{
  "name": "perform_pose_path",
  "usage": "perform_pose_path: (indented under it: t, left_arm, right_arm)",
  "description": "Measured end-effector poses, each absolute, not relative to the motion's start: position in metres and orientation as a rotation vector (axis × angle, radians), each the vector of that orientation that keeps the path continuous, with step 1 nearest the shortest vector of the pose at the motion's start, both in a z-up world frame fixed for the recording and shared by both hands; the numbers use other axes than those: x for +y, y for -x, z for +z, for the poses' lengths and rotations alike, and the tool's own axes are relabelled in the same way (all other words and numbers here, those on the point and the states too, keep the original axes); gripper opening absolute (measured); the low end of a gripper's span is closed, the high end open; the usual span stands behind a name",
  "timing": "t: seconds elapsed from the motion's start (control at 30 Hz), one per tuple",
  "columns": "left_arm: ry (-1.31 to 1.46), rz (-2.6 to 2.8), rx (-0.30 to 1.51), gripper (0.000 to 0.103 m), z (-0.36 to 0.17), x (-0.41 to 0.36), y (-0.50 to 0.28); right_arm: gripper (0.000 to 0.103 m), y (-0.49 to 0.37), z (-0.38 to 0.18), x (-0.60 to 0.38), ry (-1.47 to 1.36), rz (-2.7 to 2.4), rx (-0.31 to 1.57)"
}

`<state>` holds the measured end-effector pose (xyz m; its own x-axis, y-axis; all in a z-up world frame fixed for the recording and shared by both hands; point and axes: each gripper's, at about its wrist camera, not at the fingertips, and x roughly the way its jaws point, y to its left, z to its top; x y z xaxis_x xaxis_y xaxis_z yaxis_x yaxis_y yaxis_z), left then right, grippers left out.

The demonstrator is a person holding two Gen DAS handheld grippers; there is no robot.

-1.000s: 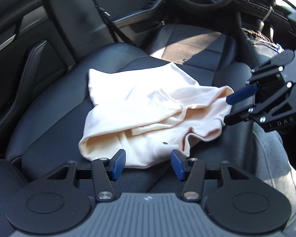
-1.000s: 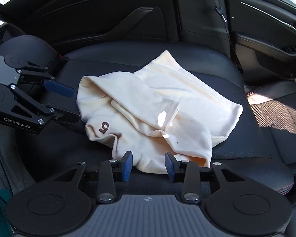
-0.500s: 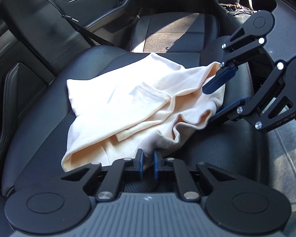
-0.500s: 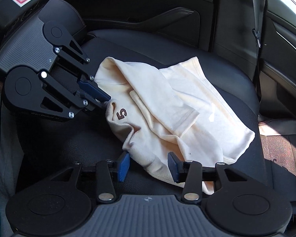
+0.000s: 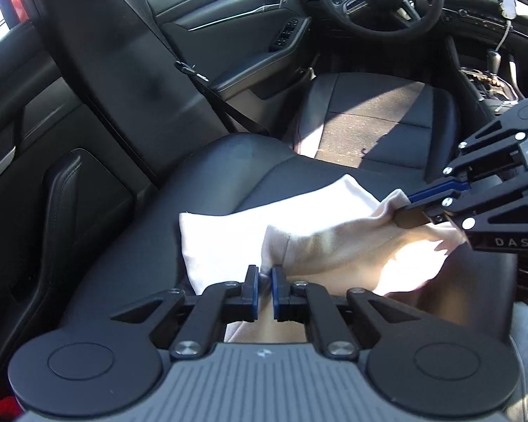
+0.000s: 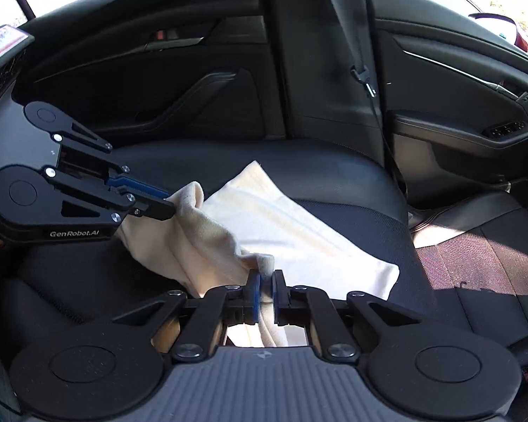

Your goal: Fold clothes

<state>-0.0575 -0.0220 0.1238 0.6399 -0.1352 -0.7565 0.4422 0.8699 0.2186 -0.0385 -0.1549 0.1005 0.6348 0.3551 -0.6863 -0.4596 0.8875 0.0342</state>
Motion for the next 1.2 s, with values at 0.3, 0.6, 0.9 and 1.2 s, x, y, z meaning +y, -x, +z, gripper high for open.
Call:
perform_pose_path:
  t: [0.3, 0.6, 0.9, 1.2]
  left_arm:
    - [-0.447, -0.305, 0.880, 0.007, 0.091, -0.052, -0.055]
    - [-0.429, -0.228, 0.951, 0.014, 0.038, -0.043, -0.112]
    - [-0.217, -0.188, 0.915, 0.039, 0.073, -0.002, -0.071]
    - [-0.026, -0.022, 0.979, 0.043, 0.070, 0.045, -0.009]
  right_arm:
    - [0.007, -0.074, 0.066, -0.181, 0.013, 0.334, 0.850]
    - [0.011, -0.133, 0.002, -0.209, -0.126, 0.186, 0.948]
    - [0.023, -0.099, 0.001, -0.212, -0.183, 0.251, 0.970]
    - [0.026, -0.101, -0.019, -0.226, -0.260, 0.161, 0.998]
